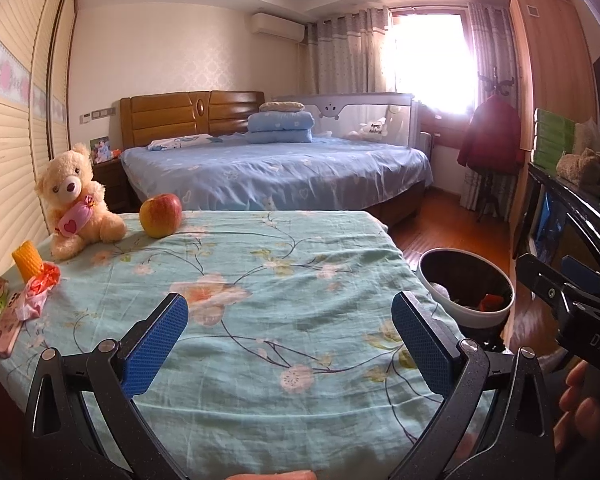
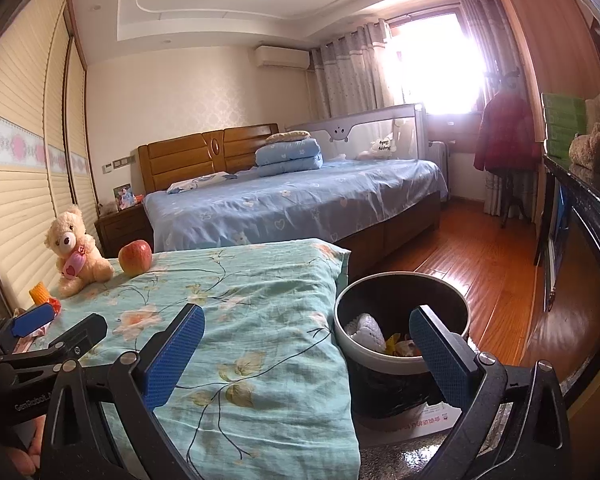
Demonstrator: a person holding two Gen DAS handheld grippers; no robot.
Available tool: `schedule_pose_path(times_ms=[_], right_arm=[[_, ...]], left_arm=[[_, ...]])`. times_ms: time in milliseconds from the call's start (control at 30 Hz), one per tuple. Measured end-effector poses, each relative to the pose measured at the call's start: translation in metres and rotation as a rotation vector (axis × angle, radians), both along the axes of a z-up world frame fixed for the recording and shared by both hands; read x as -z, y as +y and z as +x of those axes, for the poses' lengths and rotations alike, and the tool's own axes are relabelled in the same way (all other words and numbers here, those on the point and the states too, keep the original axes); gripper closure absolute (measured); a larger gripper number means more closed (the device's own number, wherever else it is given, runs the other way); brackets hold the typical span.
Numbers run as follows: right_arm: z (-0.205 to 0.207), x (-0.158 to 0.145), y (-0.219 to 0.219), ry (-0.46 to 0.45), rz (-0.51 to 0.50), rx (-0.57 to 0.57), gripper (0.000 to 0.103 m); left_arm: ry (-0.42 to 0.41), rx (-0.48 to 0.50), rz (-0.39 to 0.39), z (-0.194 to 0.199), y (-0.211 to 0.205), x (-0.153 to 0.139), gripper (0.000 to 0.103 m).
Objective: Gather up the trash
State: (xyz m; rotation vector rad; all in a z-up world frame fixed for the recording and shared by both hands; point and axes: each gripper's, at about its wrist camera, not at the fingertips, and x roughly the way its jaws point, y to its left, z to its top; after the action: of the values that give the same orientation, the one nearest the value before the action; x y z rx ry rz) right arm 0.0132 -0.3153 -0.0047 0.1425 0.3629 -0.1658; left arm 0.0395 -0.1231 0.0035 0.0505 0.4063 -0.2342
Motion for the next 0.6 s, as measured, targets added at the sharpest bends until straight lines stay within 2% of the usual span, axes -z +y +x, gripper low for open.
schedule_pose_path(times_ms=[600], right_arm=[[-0.0019,-0.0017,0.0043,0.001,0.007,-0.009,0.000]], left_arm=[[0.000,0.000,-0.001,-0.0008,0.0010,-0.0005,0.000]])
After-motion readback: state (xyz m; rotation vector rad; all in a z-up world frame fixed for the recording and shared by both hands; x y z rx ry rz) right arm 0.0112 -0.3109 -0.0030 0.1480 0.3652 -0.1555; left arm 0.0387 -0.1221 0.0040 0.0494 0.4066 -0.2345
